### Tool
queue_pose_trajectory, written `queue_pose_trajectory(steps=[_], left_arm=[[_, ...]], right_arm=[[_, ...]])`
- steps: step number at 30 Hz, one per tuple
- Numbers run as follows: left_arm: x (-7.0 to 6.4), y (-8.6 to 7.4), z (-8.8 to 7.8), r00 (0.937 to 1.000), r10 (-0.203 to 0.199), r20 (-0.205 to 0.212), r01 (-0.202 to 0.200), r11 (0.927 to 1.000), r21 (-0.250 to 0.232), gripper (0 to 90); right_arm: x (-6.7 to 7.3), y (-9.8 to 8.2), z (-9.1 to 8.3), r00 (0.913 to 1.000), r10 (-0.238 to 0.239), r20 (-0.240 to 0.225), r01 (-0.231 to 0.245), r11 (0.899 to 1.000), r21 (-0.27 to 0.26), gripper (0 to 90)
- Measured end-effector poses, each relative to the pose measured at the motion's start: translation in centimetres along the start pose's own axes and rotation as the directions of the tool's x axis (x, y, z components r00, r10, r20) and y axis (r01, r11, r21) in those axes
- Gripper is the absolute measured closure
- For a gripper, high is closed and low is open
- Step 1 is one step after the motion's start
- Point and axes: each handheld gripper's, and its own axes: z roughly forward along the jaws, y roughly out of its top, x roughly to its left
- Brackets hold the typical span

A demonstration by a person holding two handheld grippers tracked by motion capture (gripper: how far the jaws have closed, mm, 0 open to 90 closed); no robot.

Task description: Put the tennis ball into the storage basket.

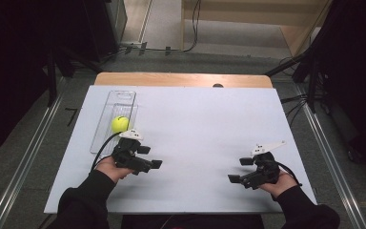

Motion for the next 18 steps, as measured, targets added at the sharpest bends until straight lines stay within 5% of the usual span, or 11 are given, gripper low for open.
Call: queue_pose_trajectory(steps=[18], left_arm=[[-0.3,-1.5,-0.4,1.0000,0.007,0.001,-0.007,0.9999,0.011,21.8]], right_arm=[[0.0,0.0,0.0,1.0000,-0.001,0.002,0.001,1.000,-0.001,6.2]])
